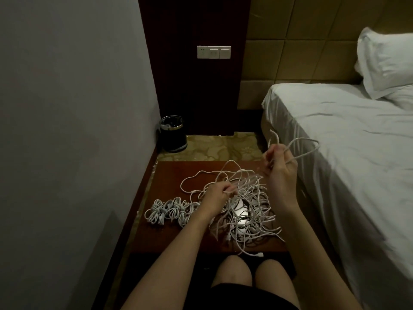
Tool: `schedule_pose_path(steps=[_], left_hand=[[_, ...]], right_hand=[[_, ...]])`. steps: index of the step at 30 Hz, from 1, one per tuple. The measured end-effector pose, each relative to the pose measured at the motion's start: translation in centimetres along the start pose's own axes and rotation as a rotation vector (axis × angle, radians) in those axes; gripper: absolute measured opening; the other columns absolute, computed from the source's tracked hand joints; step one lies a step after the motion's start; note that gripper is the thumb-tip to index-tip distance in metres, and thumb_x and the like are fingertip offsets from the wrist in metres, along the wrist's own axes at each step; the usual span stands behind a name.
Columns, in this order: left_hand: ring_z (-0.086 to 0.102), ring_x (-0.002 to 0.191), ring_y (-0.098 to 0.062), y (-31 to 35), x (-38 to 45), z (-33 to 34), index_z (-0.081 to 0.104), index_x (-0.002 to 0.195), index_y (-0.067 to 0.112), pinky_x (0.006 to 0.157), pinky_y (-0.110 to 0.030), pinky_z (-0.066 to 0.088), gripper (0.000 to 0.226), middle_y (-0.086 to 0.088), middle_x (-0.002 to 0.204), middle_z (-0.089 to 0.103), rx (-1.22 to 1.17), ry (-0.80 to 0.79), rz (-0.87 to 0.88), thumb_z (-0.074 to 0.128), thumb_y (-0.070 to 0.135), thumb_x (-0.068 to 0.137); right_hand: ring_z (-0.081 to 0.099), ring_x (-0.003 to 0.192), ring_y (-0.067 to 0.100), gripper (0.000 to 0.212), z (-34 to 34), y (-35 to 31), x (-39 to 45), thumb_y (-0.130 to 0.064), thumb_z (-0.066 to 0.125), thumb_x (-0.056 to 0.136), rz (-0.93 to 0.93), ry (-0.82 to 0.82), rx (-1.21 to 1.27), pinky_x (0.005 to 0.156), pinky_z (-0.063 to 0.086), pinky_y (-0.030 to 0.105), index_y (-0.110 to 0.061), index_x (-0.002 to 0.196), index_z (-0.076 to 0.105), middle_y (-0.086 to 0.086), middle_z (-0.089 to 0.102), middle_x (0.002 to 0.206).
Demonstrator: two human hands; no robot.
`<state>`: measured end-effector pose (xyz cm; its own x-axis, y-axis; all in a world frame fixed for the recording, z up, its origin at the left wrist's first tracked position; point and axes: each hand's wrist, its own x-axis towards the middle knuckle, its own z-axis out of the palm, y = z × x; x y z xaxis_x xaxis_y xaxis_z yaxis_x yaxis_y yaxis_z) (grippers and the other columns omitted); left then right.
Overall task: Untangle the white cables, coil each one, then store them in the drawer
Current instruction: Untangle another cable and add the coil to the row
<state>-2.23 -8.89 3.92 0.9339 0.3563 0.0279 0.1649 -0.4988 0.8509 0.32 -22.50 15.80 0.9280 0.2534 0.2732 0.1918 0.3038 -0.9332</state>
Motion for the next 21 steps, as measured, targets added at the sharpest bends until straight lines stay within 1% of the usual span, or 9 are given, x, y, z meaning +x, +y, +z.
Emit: schedule_pose_path(steps=[4, 7, 10, 13, 15, 16, 18, 19, 21], left_hand=[[0.058, 0.08, -0.01, 0.3, 0.2, 0.6, 0.071, 0.093, 0.008, 0.07, -0.023, 0.044, 0.027, 0.003, 0.086, 0.062, -0.014, 0.061, 0.033, 0.048, 0.021, 0.101], [0.054, 0.081, -0.003, 0.4, -0.3, 0.6, 0.071, 0.093, 0.006, 0.069, -0.01, 0.039, 0.029, 0.002, 0.091, 0.061, -0.021, 0.082, 0.05, 0.045, 0.016, 0.102], [0.054, 0.089, -0.009, 0.2, -0.1, 0.4, 0.072, 0.096, 0.006, 0.077, -0.023, 0.04, 0.034, -0.004, 0.102, 0.066, -0.056, 0.072, -0.004, 0.042, 0.021, 0.103], [0.057, 0.086, -0.011, 0.5, 0.3, -0.2, 0.07, 0.103, 0.01, 0.067, -0.024, 0.043, 0.039, -0.007, 0.105, 0.068, -0.02, 0.017, -0.097, 0.035, 0.029, 0.105], [0.059, 0.08, -0.013, 1.3, 0.6, -0.6, 0.068, 0.096, 0.015, 0.065, -0.027, 0.046, 0.037, -0.007, 0.1, 0.068, -0.011, 0.003, -0.093, 0.034, 0.027, 0.106], [0.061, 0.083, -0.016, 1.6, 0.7, -0.7, 0.067, 0.095, 0.016, 0.071, -0.032, 0.049, 0.033, -0.007, 0.102, 0.068, 0.006, 0.004, -0.089, 0.036, 0.022, 0.105], [0.062, 0.103, -0.026, 2.2, 1.3, -0.7, 0.064, 0.112, 0.012, 0.086, -0.038, 0.05, 0.024, -0.011, 0.116, 0.065, 0.096, 0.005, -0.078, 0.044, 0.009, 0.1], [0.059, 0.112, -0.03, 2.4, 1.5, -0.7, 0.06, 0.121, 0.008, 0.094, -0.041, 0.048, 0.028, -0.013, 0.123, 0.062, 0.145, 0.007, -0.078, 0.047, 0.006, 0.097], [0.057, 0.116, -0.032, 2.6, 1.6, -0.9, 0.057, 0.123, 0.007, 0.1, -0.048, 0.044, 0.029, -0.014, 0.125, 0.06, 0.174, 0.007, -0.076, 0.046, 0.007, 0.097]], right_hand=[[0.033, 0.047, 0.002, 0.033, 0.7, -2.5, -0.2, -0.018, 0.031, 0.105, -0.099, -0.051, 0.019, 0.047, 0.029, 0.014, -0.016, 0.075, 0.044, -0.009, 0.042, 0.056], [0.032, 0.048, 0.004, 0.033, 1.4, -3.5, -0.3, -0.018, 0.032, 0.105, -0.143, -0.081, 0.024, 0.047, 0.027, 0.016, -0.017, 0.075, 0.044, -0.006, 0.04, 0.058], [0.031, 0.048, 0.004, 0.033, 1.2, -3.4, -0.1, -0.019, 0.033, 0.105, -0.123, -0.096, 0.028, 0.046, 0.027, 0.016, -0.017, 0.075, 0.046, -0.002, 0.037, 0.06], [0.042, 0.052, 0.005, 0.033, -0.8, -1.8, 0.8, -0.022, 0.04, 0.103, -0.142, -0.121, -0.34, 0.05, 0.035, 0.019, -0.011, 0.075, 0.054, 0.001, 0.048, 0.063], [0.051, 0.058, 0.009, 0.035, -2.2, 0.4, 1.3, -0.036, 0.047, 0.099, -0.029, -0.246, -0.621, 0.054, 0.041, 0.021, -0.007, 0.086, 0.061, 0.004, 0.06, 0.072], [0.054, 0.058, 0.008, 0.038, -2.4, 1.7, 1.3, -0.045, 0.051, 0.095, 0.054, -0.332, -0.714, 0.054, 0.043, 0.02, -0.009, 0.092, 0.064, 0.002, 0.064, 0.076], [0.057, 0.055, 0.005, 0.044, -2.1, 4.1, 1.1, -0.056, 0.057, 0.086, 0.15, -0.464, -0.854, 0.054, 0.048, 0.023, -0.015, 0.097, 0.065, 0.003, 0.068, 0.078], [0.056, 0.054, 0.007, 0.045, -1.7, 5.0, 1.1, -0.056, 0.058, 0.086, 0.165, -0.486, -0.9, 0.054, 0.048, 0.027, -0.013, 0.094, 0.066, 0.005, 0.068, 0.076], [0.051, 0.053, 0.011, 0.044, -1.1, 5.9, 1.3, -0.051, 0.056, 0.09, 0.158, -0.452, -0.969, 0.054, 0.042, 0.03, -0.008, 0.085, 0.064, 0.005, 0.063, 0.067]])
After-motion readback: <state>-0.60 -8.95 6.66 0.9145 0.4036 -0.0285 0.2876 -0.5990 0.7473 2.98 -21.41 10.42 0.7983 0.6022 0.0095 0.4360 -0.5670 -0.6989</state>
